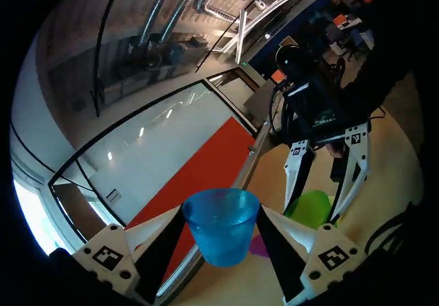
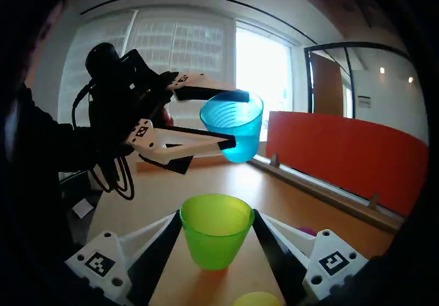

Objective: Pour water

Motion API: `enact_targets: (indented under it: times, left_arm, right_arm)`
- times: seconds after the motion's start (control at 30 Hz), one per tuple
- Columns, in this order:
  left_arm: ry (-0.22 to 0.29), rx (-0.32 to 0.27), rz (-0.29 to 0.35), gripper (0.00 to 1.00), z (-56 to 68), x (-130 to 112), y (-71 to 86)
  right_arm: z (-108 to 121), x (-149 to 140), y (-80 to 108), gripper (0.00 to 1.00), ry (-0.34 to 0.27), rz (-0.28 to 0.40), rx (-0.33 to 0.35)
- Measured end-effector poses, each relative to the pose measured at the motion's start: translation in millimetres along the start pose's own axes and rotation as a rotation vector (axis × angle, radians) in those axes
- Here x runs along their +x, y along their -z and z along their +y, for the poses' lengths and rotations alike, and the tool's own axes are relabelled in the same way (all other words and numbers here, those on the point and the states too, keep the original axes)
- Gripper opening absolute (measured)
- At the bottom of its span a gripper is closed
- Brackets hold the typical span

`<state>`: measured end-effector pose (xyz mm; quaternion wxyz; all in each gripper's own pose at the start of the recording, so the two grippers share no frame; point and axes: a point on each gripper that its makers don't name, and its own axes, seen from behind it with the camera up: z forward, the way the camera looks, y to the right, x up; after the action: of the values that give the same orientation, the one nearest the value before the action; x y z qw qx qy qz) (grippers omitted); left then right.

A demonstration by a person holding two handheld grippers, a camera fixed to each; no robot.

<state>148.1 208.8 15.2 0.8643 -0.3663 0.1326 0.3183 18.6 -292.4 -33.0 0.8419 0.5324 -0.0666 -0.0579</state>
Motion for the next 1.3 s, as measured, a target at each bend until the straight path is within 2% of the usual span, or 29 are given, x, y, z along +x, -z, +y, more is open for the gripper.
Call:
enact_targets:
  times: [0.9, 1.3]
  left_arm:
    - [-0.085, -0.001, -0.001, 0.87, 1.7, 6.3, -2.2]
    - [-0.104, -0.014, -0.002, 0.88, 5.5, 7.3, -2.4]
  right_arm:
    - [-1.7, 3.7, 3.7, 0.95, 0.002, 0.012, 0.001]
    - [-1.0, 2.4, 5.1, 0.95, 0.004, 0.008, -0.002]
